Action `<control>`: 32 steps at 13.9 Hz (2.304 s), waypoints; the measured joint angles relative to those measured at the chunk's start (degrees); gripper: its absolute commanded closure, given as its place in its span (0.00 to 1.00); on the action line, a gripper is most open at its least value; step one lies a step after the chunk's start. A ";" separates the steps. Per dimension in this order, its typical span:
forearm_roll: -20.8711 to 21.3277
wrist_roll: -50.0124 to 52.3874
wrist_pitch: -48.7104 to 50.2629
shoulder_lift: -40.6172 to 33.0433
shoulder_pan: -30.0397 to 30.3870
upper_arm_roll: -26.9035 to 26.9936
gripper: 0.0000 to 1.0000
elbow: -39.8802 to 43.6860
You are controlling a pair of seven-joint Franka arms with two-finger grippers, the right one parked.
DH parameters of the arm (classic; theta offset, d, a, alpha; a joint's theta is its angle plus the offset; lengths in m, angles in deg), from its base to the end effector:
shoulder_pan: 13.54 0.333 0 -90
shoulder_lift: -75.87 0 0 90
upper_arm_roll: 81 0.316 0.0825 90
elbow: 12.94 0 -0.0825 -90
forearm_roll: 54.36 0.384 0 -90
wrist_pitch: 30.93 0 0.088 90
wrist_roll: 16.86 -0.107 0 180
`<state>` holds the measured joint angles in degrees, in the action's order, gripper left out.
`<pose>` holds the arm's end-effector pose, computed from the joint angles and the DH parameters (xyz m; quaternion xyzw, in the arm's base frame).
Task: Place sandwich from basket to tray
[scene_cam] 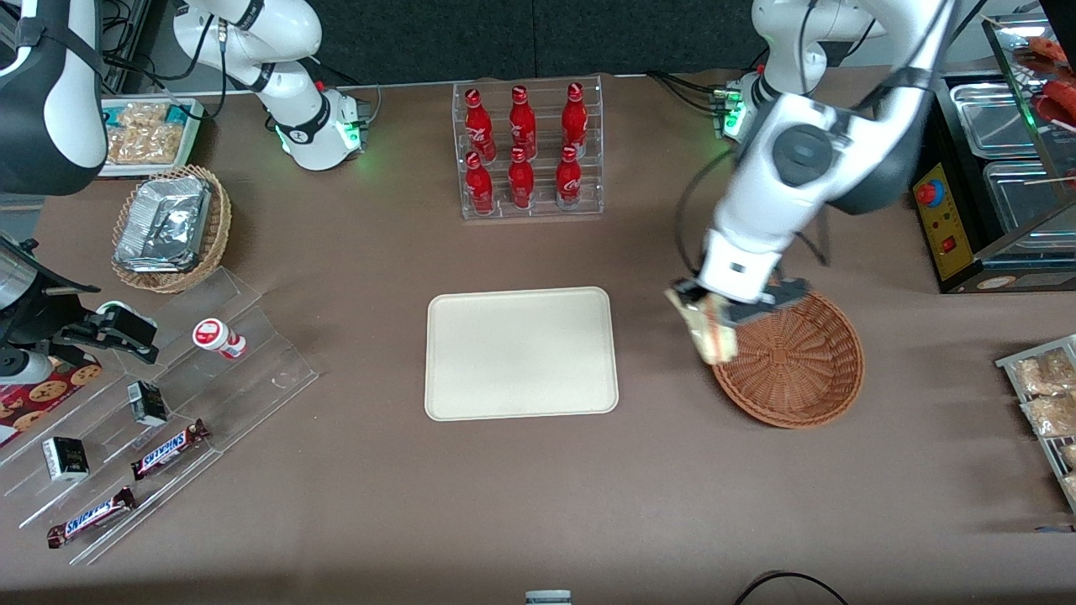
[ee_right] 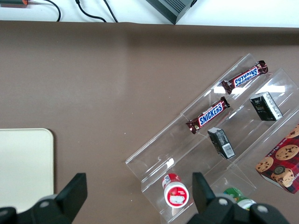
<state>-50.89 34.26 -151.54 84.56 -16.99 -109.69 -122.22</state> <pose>0.5135 -0.3072 0.4335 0.9875 0.1540 0.0181 0.0290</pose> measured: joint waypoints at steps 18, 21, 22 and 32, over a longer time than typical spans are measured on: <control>16.29 8.63 -2.68 43.47 -23.91 1.82 0.82 34.33; 16.29 8.63 -4.18 45.27 -25.94 3.86 0.35 35.43; 16.29 8.62 -4.38 45.73 -25.99 3.89 0.00 35.92; 5.73 1.20 8.05 36.09 -17.09 3.99 0.00 42.19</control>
<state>-45.16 35.47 -143.49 120.65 -34.08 -105.70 -80.03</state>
